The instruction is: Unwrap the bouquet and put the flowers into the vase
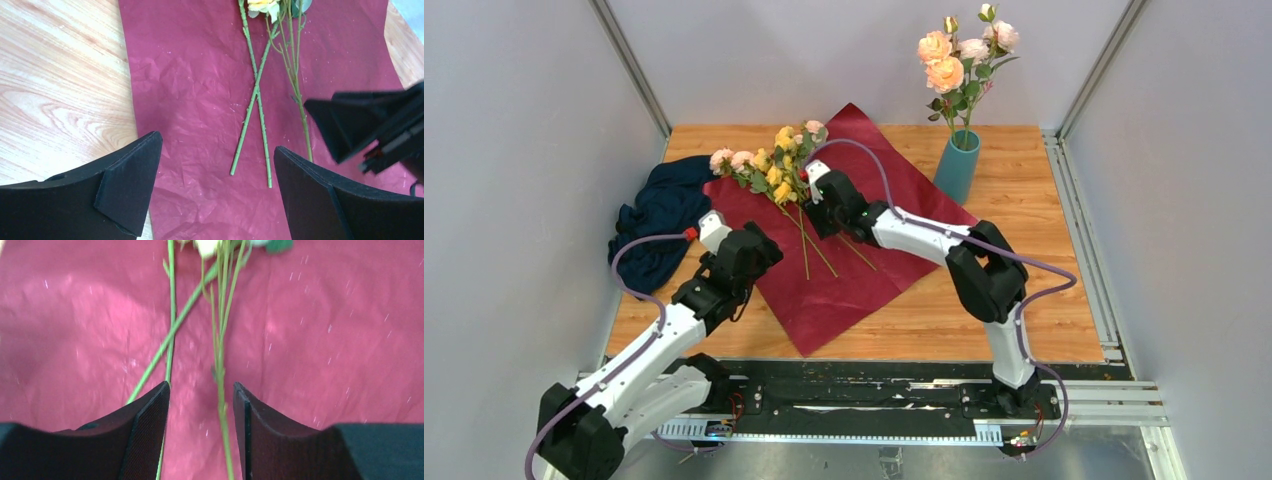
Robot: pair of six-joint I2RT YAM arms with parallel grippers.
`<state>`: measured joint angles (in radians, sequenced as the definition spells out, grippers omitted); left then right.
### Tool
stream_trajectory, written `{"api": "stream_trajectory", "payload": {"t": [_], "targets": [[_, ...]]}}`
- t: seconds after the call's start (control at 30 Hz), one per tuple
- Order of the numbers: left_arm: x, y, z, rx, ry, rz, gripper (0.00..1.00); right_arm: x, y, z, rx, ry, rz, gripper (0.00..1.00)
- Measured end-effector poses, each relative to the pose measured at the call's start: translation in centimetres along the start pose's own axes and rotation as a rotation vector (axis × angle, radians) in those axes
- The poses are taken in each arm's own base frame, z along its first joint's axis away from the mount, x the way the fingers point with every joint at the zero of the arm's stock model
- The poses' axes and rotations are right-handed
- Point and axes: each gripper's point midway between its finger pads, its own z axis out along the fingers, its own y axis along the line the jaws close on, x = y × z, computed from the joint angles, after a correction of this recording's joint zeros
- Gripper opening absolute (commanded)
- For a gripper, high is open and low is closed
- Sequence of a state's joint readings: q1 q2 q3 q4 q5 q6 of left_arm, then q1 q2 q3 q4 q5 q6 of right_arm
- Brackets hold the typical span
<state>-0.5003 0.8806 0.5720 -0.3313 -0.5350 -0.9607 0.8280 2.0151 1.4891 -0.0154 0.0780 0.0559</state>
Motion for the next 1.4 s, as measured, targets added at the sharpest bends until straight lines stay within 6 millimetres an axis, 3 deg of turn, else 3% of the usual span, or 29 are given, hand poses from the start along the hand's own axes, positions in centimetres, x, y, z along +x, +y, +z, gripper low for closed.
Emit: {"api": "stream_trajectory", "payload": {"t": [0.1,0.23,0.3,0.5,0.7,0.97,1.2,1.4], "targets": [[-0.5,0.2,-0.5,0.002,-0.017,0.004,0.91,-3.3,-0.6,1.4,-0.002,-0.032,-0.027,0.52],[-0.8,0.6,-0.8,-0.007,-0.026,0.014,0.91,-5.8,-2.1,4.2,-0.026,-0.040,-0.063,0.52],[-0.9,0.8,-0.9,-0.012,-0.030,0.018,0.91,-5.8,-3.3,5.9,-0.042,-0.019,-0.072,0.51],[-0.2,1.7,-0.6,-0.037,-0.018,0.038,0.91,-2.7,-5.7,8.7,-0.110,0.090,-0.066,0.50],[0.3,2.1,-0.4,-0.053,-0.006,0.050,0.90,-3.2,-5.0,8.0,-0.167,0.098,-0.082,0.50],[0.6,2.4,-0.2,-0.062,0.002,0.058,0.90,-3.8,-3.4,5.6,-0.220,0.074,-0.096,0.50],[0.8,2.5,-0.2,-0.065,0.003,0.059,0.90,-4.0,-1.7,5.7,-0.252,0.062,-0.111,0.50],[1.0,2.9,-0.3,-0.071,0.006,0.064,0.90,-2.5,-0.4,6.8,-0.273,0.091,-0.118,0.50]]}}
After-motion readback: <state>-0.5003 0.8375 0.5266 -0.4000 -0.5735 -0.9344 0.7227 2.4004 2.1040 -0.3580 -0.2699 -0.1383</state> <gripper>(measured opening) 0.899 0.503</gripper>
